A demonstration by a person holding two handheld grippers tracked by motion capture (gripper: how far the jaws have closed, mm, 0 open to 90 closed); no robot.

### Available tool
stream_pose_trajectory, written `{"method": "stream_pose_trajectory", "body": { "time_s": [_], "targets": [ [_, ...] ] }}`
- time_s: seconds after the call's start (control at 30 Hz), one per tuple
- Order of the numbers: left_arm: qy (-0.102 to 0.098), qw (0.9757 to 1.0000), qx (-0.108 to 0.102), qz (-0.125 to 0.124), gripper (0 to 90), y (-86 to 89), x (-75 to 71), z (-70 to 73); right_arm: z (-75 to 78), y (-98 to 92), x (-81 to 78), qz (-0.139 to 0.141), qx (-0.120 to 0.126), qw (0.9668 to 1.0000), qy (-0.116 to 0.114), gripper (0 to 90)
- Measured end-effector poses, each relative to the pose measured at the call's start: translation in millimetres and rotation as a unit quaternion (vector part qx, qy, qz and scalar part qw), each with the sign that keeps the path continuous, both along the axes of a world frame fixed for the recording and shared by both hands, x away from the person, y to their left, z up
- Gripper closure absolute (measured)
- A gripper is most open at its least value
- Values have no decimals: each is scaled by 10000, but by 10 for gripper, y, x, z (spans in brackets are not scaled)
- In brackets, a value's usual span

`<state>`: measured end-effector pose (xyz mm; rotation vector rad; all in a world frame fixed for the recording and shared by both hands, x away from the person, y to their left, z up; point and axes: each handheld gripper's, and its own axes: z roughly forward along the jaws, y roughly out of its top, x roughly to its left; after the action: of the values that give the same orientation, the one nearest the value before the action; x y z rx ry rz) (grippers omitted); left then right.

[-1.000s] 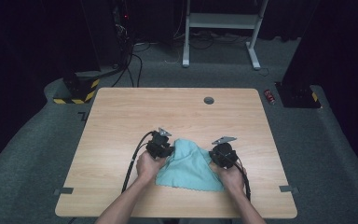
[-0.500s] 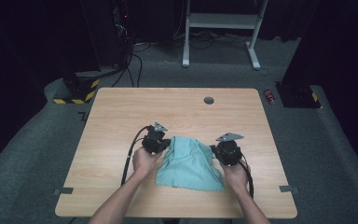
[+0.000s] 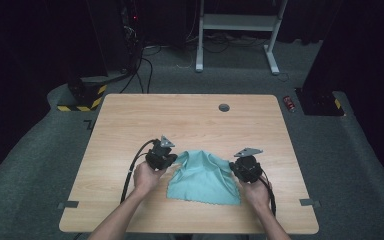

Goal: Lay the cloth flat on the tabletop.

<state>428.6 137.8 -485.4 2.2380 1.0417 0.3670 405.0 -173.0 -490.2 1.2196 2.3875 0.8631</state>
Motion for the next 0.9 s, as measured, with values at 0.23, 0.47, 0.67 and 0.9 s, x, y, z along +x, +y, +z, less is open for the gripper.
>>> {"method": "stream_pose_trajectory", "body": {
  "time_s": [0.23,0.47,0.67,0.9],
  "targets": [
    [-168,9990,-403,-41,889,77,-62,187,155,-66,-71,5,162,9995,-281,897],
    [-218,9981,-408,-414,889,31,-352,187,129,-20,-349,334,222,9987,-318,896],
    [148,9978,-231,-606,889,42,-579,-80,-73,-47,-527,462,82,9989,-97,895],
    [202,9974,-404,-567,798,72,-630,-95,-60,-105,-542,409,227,9988,-112,811]
  ]
}}
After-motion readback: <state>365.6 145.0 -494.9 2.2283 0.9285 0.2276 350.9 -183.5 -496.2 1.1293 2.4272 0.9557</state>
